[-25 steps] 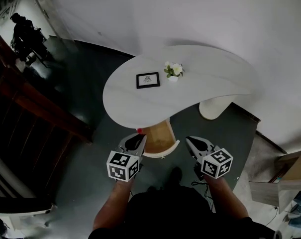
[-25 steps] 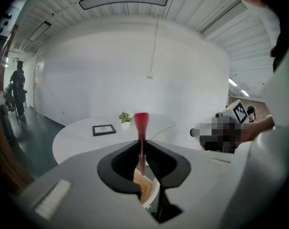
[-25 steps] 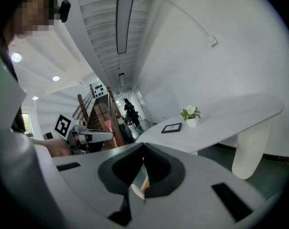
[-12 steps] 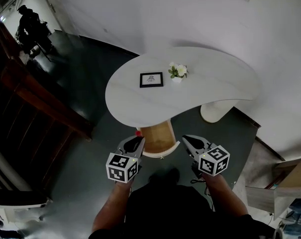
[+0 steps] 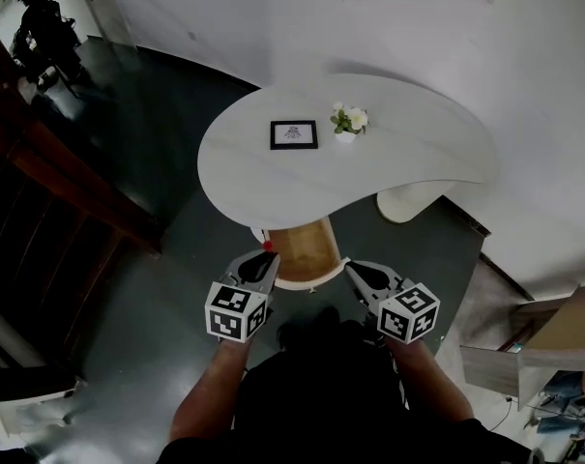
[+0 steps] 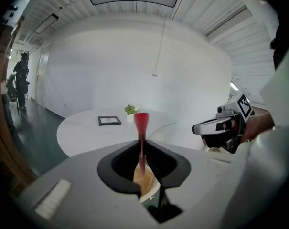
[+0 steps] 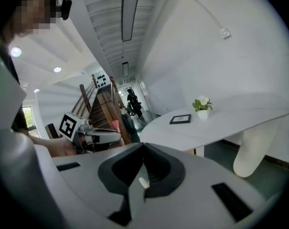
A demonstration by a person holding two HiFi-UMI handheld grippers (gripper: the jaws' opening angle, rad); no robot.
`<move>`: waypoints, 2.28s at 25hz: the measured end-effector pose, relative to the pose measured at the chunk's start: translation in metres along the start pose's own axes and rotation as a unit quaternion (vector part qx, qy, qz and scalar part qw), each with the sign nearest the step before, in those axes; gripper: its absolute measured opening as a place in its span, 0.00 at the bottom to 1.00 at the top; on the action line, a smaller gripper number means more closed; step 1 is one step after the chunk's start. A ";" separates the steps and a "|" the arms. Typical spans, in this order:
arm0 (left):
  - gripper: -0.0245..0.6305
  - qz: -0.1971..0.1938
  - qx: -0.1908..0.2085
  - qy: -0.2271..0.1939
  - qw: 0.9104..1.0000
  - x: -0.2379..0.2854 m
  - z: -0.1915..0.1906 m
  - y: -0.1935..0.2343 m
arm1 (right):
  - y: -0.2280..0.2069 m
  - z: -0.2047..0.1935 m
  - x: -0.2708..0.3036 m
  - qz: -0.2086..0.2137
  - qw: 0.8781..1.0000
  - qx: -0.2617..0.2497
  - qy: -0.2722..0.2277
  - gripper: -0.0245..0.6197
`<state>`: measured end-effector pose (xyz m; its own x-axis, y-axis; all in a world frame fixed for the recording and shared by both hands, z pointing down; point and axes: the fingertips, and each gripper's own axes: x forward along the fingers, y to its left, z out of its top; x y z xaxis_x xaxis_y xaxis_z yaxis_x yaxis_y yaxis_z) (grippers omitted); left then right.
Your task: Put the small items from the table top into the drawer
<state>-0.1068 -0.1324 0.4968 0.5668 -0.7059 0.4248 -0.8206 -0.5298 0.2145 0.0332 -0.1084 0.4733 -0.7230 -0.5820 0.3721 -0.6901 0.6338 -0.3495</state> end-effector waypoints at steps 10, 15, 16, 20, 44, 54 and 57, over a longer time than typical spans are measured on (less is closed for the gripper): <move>0.12 0.000 -0.006 0.022 1.000 0.032 -0.004 0.010 | -0.041 0.008 0.017 -0.009 1.000 0.007 0.009 0.06; 0.12 0.001 0.003 0.046 0.999 0.054 -0.002 0.010 | -0.067 0.018 0.040 0.008 1.000 0.013 0.011 0.06; 0.12 0.001 0.005 0.050 0.999 0.060 -0.003 0.010 | -0.073 0.017 0.045 0.010 1.000 0.016 0.014 0.06; 0.12 -0.002 0.012 0.072 0.997 0.078 -0.012 0.009 | -0.091 0.010 0.059 0.017 0.999 0.029 0.026 0.06; 0.12 -0.064 0.056 0.232 0.969 0.163 -0.132 -0.008 | -0.132 -0.042 0.071 0.018 0.995 0.064 0.074 0.06; 0.12 -0.082 0.083 0.297 0.948 0.180 -0.171 -0.012 | -0.135 -0.049 0.075 0.023 0.994 0.067 0.080 0.06; 0.12 -0.084 0.097 0.317 0.940 0.185 -0.182 -0.010 | -0.138 -0.051 0.076 0.024 0.994 0.068 0.082 0.06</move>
<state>-0.0068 -0.1717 0.7337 0.4792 -0.2159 0.8508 -0.6597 -0.7279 0.1869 0.0751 -0.2137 0.5936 -0.7477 -0.4551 0.4835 -0.6612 0.5772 -0.4792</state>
